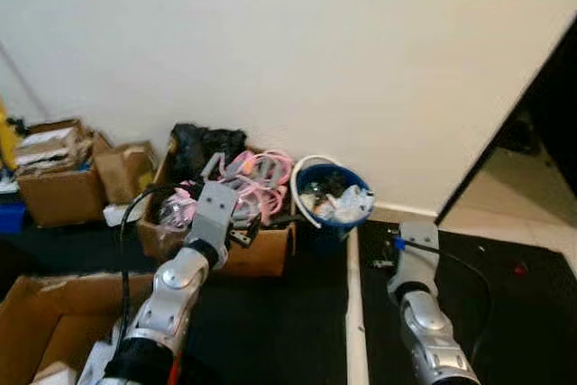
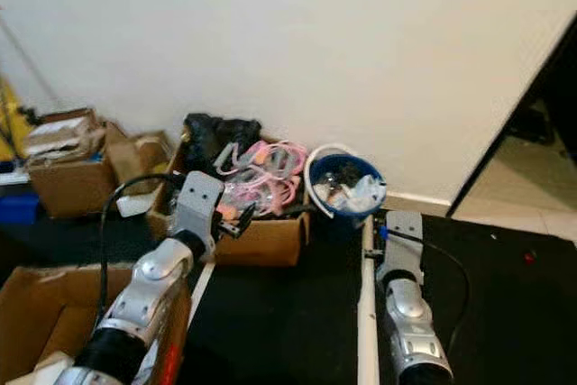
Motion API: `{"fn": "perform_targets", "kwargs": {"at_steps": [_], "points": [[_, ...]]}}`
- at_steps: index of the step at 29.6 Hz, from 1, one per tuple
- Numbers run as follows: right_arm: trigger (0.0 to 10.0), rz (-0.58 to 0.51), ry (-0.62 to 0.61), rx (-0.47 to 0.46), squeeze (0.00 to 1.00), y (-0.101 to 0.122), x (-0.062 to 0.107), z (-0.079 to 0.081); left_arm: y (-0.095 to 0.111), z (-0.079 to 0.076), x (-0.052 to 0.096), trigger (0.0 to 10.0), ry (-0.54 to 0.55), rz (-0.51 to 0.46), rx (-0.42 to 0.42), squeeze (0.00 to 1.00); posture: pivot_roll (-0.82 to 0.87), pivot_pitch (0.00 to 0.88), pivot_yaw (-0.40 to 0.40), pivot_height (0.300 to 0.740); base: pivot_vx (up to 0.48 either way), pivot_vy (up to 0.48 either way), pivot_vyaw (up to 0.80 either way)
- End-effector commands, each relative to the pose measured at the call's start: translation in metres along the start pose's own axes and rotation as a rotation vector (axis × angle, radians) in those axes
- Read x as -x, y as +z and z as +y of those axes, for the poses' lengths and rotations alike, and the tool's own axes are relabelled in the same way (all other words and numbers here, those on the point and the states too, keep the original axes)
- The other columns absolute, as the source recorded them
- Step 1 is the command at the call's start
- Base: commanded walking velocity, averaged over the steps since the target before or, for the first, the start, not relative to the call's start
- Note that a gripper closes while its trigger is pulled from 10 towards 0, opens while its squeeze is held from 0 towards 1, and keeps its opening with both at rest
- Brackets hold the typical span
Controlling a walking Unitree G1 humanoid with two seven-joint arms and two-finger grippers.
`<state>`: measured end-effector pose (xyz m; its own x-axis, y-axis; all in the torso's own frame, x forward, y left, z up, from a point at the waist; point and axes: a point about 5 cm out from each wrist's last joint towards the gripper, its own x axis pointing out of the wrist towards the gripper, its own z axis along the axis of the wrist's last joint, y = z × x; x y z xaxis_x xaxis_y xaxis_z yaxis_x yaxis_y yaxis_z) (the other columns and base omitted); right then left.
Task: Picking trash to rubbish bin
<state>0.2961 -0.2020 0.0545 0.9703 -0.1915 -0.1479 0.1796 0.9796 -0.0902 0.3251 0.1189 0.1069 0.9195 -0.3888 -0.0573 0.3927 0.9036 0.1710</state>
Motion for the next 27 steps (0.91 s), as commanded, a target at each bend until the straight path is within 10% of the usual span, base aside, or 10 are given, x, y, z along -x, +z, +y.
{"fn": "perform_targets", "kwargs": {"at_steps": [1, 27], "points": [[10.0, 0.026, -0.002, -0.005, 0.00, -0.0059, 0.0035, 0.0015, -0.0072, 0.0001, 0.0025, 10.0, -0.005, 0.032, -0.006, 0.00, -0.07, 0.061, 0.002, 0.740, 0.000, 0.000, -0.80], [10.0, 0.031, -0.010, 0.011, 0.00, -0.0047, 0.0029, -0.0038, -0.0107, -0.0054, 0.0041, 10.0, -0.012, 0.028, 0.011, 0.00, -0.08, 0.044, -0.011, 0.740, 0.000, 0.000, -0.80]]}}
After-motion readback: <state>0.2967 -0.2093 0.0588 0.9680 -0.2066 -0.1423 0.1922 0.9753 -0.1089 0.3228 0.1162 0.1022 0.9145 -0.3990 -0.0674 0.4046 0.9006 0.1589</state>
